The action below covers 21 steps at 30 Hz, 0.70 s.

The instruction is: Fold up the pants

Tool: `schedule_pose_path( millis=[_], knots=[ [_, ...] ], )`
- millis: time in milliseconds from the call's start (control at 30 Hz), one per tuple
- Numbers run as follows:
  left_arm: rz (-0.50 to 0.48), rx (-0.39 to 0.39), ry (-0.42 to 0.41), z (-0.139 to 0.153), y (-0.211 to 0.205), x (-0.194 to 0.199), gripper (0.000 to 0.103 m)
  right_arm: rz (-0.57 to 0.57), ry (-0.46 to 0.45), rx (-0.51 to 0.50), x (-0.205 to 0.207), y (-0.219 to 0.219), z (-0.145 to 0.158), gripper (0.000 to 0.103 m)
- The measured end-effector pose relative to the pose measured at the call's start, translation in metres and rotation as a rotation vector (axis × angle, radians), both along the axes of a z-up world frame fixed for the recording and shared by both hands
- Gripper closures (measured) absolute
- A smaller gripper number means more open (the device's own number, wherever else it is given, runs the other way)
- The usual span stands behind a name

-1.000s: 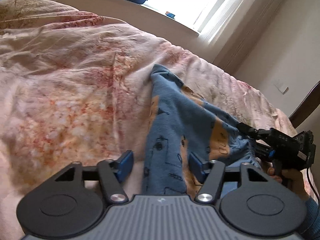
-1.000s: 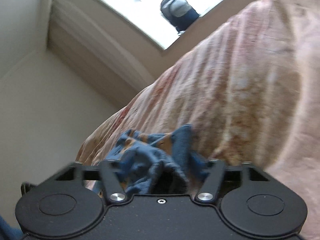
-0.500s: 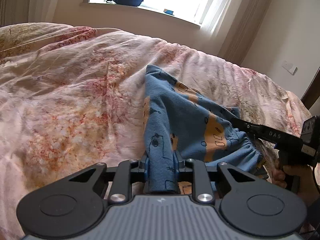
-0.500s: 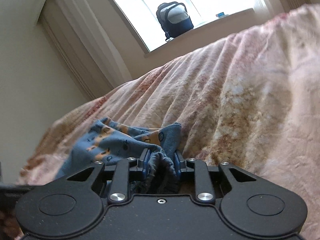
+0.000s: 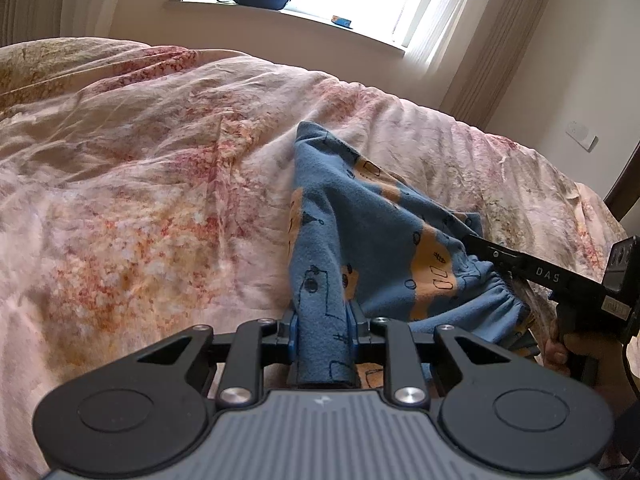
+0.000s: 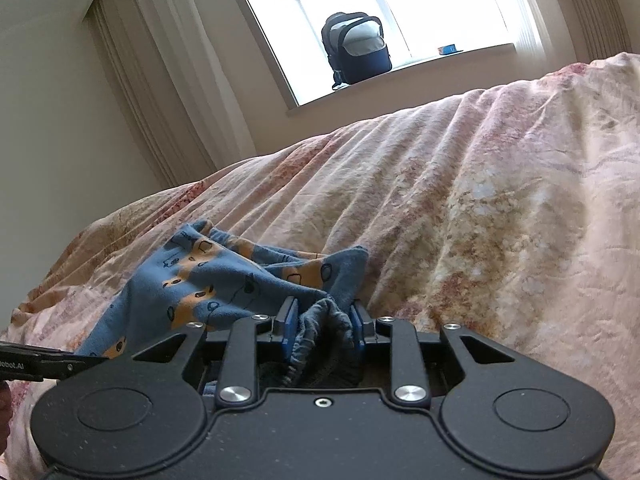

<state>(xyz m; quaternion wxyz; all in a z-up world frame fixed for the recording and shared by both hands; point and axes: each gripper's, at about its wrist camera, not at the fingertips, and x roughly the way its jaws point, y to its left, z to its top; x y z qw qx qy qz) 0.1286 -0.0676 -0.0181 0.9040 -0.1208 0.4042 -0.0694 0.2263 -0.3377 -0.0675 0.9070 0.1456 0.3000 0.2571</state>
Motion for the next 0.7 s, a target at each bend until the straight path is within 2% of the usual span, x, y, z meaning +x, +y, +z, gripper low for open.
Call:
schedule_pose_path(
  millis=[467,700],
  knots=[
    [-0.003,-0.003,-0.002,-0.001,0.0,0.0,0.079,-0.001,-0.012,-0.021,0.003,0.004,-0.004,0.073],
    [-0.001,-0.007,0.021,0.001,0.001,0.001,0.079,-0.012,-0.051,-0.094,-0.001,0.014,-0.001,0.072]
  ],
)
